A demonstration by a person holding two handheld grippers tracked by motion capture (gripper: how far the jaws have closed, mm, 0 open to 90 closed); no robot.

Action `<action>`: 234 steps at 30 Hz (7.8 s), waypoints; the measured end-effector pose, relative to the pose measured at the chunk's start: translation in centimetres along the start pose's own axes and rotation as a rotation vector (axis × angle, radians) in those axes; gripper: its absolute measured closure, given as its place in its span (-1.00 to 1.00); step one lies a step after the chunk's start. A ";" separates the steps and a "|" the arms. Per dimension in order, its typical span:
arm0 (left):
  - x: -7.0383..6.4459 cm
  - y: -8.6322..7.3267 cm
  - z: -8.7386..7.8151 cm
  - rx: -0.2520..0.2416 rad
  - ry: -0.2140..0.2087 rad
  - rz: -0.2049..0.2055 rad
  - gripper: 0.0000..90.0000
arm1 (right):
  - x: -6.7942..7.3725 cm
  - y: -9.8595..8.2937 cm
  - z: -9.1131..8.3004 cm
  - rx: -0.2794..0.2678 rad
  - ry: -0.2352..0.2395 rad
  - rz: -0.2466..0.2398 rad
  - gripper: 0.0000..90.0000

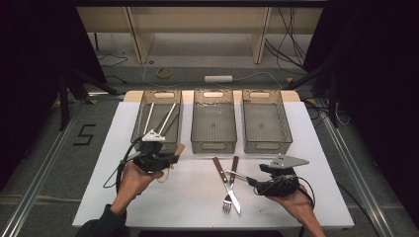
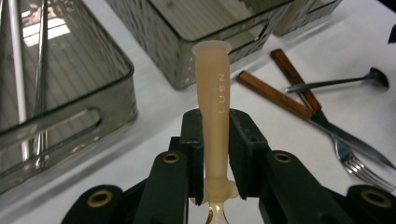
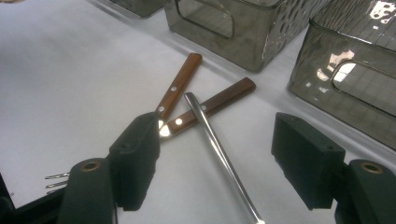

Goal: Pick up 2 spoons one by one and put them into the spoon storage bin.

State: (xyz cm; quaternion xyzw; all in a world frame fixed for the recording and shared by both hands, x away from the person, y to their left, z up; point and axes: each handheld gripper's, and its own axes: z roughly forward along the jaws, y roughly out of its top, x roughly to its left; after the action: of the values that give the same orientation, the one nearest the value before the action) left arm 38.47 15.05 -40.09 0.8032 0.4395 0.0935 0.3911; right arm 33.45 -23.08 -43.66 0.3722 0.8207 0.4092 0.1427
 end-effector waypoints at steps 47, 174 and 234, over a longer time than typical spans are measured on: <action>2.3 9.3 5.3 -0.152 -0.018 -0.073 0.68 | 0.0 -0.1 0.0 0.006 0.008 0.000 -0.25; 1.3 -4.9 -1.9 -0.296 -0.103 0.000 -0.47 | -2.2 0.8 2.7 0.343 0.049 -0.091 0.10; 1.1 -5.6 -3.1 -0.353 -0.108 -0.025 -0.48 | -1.9 3.5 3.0 0.446 0.078 -0.227 0.92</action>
State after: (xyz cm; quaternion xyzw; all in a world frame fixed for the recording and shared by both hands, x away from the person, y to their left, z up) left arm 34.07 19.36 -42.15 0.7205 0.4044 0.1210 0.5501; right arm 38.06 -21.39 -42.95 0.2840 0.9321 0.2134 0.0701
